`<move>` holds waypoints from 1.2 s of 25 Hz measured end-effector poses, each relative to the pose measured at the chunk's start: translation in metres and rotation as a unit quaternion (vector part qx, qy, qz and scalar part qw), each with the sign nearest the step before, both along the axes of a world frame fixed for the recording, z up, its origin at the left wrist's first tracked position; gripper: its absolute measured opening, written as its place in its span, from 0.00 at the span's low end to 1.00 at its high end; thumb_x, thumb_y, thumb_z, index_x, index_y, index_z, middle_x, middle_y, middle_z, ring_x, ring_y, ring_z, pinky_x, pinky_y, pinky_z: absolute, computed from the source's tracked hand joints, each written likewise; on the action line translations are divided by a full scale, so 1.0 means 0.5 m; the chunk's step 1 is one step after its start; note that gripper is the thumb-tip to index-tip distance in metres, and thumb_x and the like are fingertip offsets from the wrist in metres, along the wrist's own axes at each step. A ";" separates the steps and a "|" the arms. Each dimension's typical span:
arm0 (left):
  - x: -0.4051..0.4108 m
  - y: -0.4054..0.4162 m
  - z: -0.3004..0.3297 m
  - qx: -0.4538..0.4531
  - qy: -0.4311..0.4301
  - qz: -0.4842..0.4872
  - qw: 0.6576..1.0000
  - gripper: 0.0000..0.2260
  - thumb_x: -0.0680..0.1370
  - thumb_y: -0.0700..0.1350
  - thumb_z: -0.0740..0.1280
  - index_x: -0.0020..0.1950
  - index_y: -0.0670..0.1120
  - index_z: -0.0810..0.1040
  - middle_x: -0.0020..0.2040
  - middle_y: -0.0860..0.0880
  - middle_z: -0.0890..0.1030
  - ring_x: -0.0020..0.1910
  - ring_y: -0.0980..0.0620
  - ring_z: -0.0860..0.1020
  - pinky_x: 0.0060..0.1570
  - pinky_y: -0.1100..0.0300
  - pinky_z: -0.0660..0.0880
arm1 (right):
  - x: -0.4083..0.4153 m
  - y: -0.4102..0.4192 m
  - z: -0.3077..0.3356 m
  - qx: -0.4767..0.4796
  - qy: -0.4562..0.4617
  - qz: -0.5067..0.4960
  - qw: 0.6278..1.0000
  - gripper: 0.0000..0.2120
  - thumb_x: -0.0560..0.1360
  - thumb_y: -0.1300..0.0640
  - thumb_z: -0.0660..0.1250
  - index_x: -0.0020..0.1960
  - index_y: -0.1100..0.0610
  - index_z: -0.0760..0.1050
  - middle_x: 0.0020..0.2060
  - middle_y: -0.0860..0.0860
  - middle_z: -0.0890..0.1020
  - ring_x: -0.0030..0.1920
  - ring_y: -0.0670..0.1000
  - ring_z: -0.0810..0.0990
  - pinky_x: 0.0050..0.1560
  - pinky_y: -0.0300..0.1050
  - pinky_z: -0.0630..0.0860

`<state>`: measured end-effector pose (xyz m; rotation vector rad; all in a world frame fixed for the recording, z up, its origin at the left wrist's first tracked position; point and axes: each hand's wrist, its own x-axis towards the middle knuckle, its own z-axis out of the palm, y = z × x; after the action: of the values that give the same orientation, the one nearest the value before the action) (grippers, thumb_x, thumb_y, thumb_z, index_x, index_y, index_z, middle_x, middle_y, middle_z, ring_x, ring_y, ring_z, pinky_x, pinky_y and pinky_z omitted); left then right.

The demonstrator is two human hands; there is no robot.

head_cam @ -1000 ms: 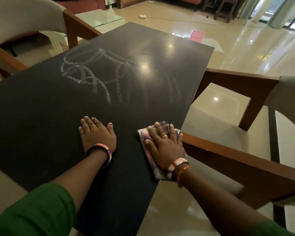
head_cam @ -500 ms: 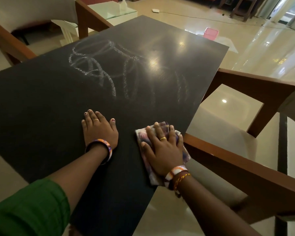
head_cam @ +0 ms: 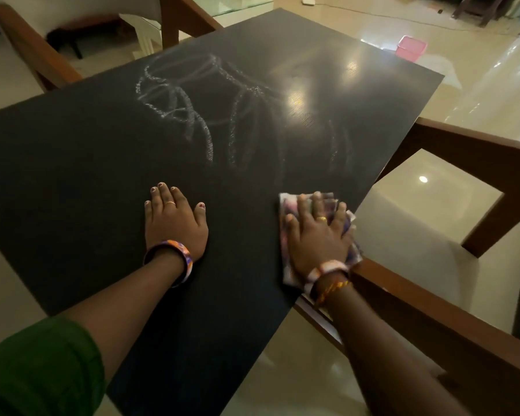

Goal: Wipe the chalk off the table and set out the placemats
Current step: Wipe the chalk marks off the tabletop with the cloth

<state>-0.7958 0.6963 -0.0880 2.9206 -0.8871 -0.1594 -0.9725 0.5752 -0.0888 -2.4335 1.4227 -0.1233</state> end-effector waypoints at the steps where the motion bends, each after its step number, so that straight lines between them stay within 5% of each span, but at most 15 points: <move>1: -0.001 0.001 0.001 0.003 0.000 0.002 1.000 0.29 0.81 0.54 0.48 0.75 0.37 0.52 0.76 0.38 0.52 0.76 0.42 0.50 0.74 0.49 0.49 | -0.010 0.039 -0.002 -0.006 0.009 0.030 1.000 0.25 0.81 0.40 0.44 0.77 0.41 0.44 0.77 0.47 0.43 0.76 0.59 0.36 0.72 0.65 0.39; 4: -0.003 0.000 0.003 0.001 -0.001 0.005 1.000 0.29 0.81 0.54 0.48 0.75 0.37 0.52 0.76 0.38 0.52 0.76 0.42 0.50 0.74 0.49 0.50 | -0.024 0.016 -0.001 -0.004 0.022 0.077 0.997 0.25 0.80 0.39 0.44 0.76 0.39 0.45 0.77 0.45 0.43 0.76 0.58 0.36 0.72 0.64 0.38; 11: 0.001 -0.001 0.001 0.024 -0.001 0.011 1.000 0.29 0.81 0.55 0.48 0.75 0.37 0.52 0.76 0.38 0.52 0.76 0.43 0.49 0.74 0.49 0.49 | 0.017 -0.234 0.011 0.047 -0.018 -0.053 0.997 0.25 0.81 0.42 0.46 0.78 0.45 0.49 0.78 0.47 0.47 0.76 0.59 0.37 0.71 0.68 0.40; 18: -0.011 -0.016 0.001 0.025 0.004 0.048 0.999 0.28 0.81 0.52 0.49 0.75 0.36 0.51 0.76 0.37 0.51 0.76 0.41 0.49 0.74 0.48 0.49 | -0.049 -0.061 0.007 -0.046 0.054 0.263 0.962 0.24 0.81 0.41 0.44 0.76 0.38 0.46 0.76 0.40 0.43 0.75 0.54 0.35 0.68 0.57 0.28; 25: -0.025 -0.072 0.006 0.009 0.014 0.142 0.990 0.27 0.81 0.50 0.51 0.75 0.35 0.51 0.76 0.37 0.51 0.75 0.40 0.49 0.73 0.47 0.49 | -0.007 -0.360 0.014 0.045 -0.010 -0.054 0.997 0.24 0.81 0.42 0.45 0.77 0.43 0.51 0.78 0.47 0.48 0.76 0.59 0.38 0.72 0.65 0.38; 30: -0.024 -0.066 0.009 -0.003 0.016 0.131 0.991 0.27 0.81 0.50 0.50 0.75 0.35 0.52 0.76 0.37 0.52 0.75 0.40 0.49 0.73 0.47 0.49 | 0.011 -0.193 0.021 -0.022 0.046 0.160 0.986 0.24 0.82 0.43 0.44 0.77 0.44 0.50 0.78 0.48 0.48 0.76 0.59 0.38 0.72 0.63 0.34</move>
<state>-0.8079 0.6635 -0.0834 2.9818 -0.4912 -0.1842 -0.9668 0.4790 -0.0782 -2.6976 1.0519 0.0320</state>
